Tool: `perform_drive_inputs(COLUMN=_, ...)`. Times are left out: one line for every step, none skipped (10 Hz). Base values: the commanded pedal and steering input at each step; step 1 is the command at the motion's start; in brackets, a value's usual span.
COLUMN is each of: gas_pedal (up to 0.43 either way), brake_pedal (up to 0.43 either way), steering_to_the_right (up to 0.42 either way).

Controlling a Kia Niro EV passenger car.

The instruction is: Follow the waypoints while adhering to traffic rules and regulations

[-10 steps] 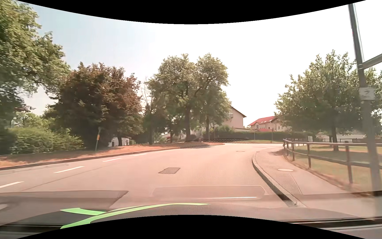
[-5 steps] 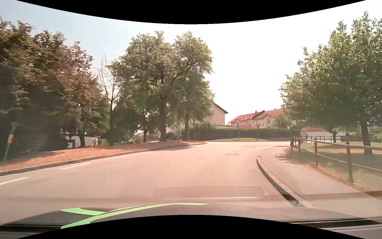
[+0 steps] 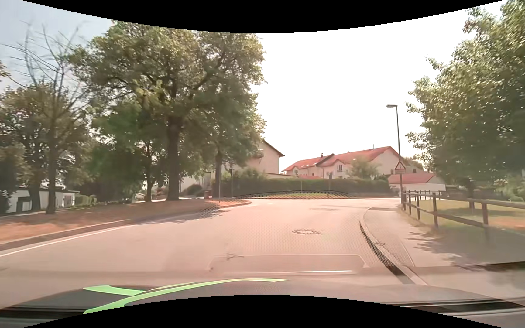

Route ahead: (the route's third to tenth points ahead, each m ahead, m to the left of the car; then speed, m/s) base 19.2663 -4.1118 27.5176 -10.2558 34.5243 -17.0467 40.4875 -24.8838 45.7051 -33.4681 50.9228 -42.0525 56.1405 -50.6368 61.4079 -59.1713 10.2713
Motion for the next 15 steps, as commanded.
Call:
perform_drive_inputs(gas_pedal=0.13, brake_pedal=0.0, steering_to_the_right=0.106)
perform_drive_inputs(gas_pedal=0.13, brake_pedal=0.0, steering_to_the_right=0.11)
perform_drive_inputs(gas_pedal=0.13, brake_pedal=0.0, steering_to_the_right=0.113)
perform_drive_inputs(gas_pedal=0.13, brake_pedal=0.0, steering_to_the_right=0.113)
perform_drive_inputs(gas_pedal=0.138, brake_pedal=0.0, steering_to_the_right=0.112)
perform_drive_inputs(gas_pedal=0.138, brake_pedal=0.0, steering_to_the_right=0.112)
perform_drive_inputs(gas_pedal=0.138, brake_pedal=0.0, steering_to_the_right=0.112)
perform_drive_inputs(gas_pedal=0.138, brake_pedal=0.0, steering_to_the_right=0.113)
perform_drive_inputs(gas_pedal=0.138, brake_pedal=0.0, steering_to_the_right=0.115)
perform_drive_inputs(gas_pedal=0.15, brake_pedal=0.0, steering_to_the_right=0.115)
perform_drive_inputs(gas_pedal=0.15, brake_pedal=0.0, steering_to_the_right=0.115)
perform_drive_inputs(gas_pedal=0.15, brake_pedal=0.0, steering_to_the_right=0.113)
perform_drive_inputs(gas_pedal=0.15, brake_pedal=0.0, steering_to_the_right=0.111)
perform_drive_inputs(gas_pedal=0.15, brake_pedal=0.0, steering_to_the_right=0.111)
perform_drive_inputs(gas_pedal=0.157, brake_pedal=0.0, steering_to_the_right=0.11)
